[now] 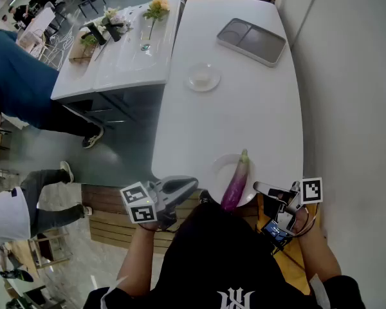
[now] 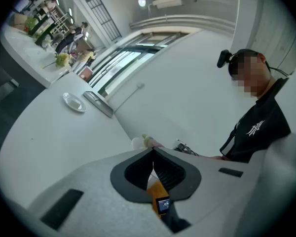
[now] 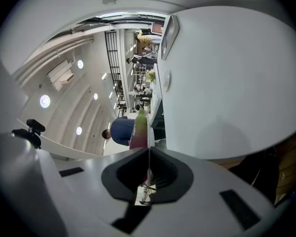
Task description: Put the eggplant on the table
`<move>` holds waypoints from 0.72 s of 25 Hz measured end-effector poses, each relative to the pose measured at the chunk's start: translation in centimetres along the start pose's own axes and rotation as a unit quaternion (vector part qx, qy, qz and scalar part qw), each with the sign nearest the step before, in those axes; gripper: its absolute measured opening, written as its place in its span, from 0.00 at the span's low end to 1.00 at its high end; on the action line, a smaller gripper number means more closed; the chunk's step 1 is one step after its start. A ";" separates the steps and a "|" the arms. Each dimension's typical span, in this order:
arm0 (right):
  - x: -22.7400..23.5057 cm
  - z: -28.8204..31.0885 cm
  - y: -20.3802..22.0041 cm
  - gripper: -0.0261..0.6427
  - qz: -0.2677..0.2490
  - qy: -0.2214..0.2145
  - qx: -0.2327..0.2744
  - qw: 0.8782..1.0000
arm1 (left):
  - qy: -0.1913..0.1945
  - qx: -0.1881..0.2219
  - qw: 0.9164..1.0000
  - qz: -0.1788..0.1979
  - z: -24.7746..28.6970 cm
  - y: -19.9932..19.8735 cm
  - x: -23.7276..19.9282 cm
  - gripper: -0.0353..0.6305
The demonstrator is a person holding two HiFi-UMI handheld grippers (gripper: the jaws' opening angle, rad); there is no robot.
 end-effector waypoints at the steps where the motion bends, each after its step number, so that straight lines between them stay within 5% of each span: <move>1: 0.1 -0.5 0.4 0.06 -0.002 -0.002 0.001 1.000 | 0.002 0.001 1.000 0.007 0.2 0.3 0.8 0.06; 7: 0.8 -2.0 2.2 0.06 0.014 -0.012 -0.007 1.000 | -0.001 -0.011 0.998 0.057 1.0 1.6 3.5 0.06; 13: -0.1 -2.5 4.5 0.06 0.009 -0.031 0.009 0.999 | 0.029 -0.022 0.997 0.073 0.2 1.7 5.4 0.06; 18: -0.8 -1.6 5.8 0.06 0.004 -0.035 0.016 0.999 | 0.016 -0.025 0.996 0.080 -1.4 1.0 4.4 0.06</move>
Point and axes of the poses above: the fingertips, and each gripper's own axes: z forward along the fingers, x to its right, y out of its underside, the point moved 3 cm from there along -z, backward along the fingers, and after that the axes turned 4 degrees about z, right-handed, at the moved point
